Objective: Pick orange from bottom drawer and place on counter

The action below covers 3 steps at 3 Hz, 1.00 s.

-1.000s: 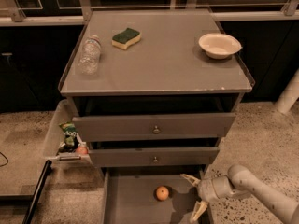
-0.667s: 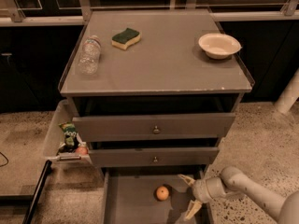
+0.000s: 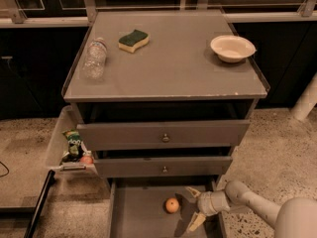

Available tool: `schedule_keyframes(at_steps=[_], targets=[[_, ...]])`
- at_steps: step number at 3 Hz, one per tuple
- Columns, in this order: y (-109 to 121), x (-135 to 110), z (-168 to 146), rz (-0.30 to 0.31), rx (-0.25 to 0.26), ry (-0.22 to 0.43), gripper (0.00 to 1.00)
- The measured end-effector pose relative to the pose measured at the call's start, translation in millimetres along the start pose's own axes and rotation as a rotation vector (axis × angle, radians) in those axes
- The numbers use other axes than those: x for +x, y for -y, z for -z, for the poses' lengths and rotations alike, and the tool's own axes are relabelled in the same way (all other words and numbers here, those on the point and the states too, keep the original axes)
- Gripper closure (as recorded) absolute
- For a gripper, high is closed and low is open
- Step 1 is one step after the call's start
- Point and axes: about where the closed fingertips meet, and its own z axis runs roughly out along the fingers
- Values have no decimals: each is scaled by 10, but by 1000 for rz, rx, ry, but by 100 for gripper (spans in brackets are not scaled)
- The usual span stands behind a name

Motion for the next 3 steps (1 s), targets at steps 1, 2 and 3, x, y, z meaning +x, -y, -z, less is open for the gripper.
schedule_keyframes(at_steps=[1,2,3], targets=[[112,148,-229,-3,6,33,0],[174,206,-431,2,11,71,0],[200,228,-624,5,15,88,0]])
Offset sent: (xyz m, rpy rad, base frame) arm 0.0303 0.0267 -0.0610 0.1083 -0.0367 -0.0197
